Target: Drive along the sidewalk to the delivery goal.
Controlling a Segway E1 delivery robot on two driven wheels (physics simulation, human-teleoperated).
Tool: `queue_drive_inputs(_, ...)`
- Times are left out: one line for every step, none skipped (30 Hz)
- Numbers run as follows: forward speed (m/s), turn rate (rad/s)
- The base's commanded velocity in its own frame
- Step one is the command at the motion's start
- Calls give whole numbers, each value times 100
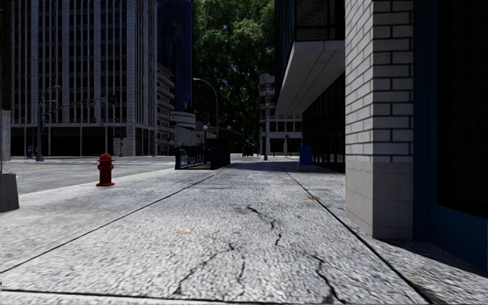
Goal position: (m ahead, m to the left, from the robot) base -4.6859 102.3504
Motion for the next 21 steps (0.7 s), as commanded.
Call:
queue_drive_inputs(200,0)
queue_drive_inputs(200,0)
queue_drive_inputs(200,0)
queue_drive_inputs(200,0)
queue_drive_inputs(200,0)
queue_drive_inputs(200,0)
queue_drive_inputs(200,0)
queue_drive_inputs(200,0)
queue_drive_inputs(200,0)
queue_drive_inputs(200,0)
queue_drive_inputs(200,0)
queue_drive_inputs(200,0)
queue_drive_inputs(200,0)
queue_drive_inputs(200,-3)
queue_drive_inputs(200,-3)
queue_drive_inputs(200,-9)
queue_drive_inputs(200,-13)
queue_drive_inputs(200,-15)
queue_drive_inputs(200,-15)
queue_drive_inputs(200,-16)
queue_drive_inputs(200,-16)
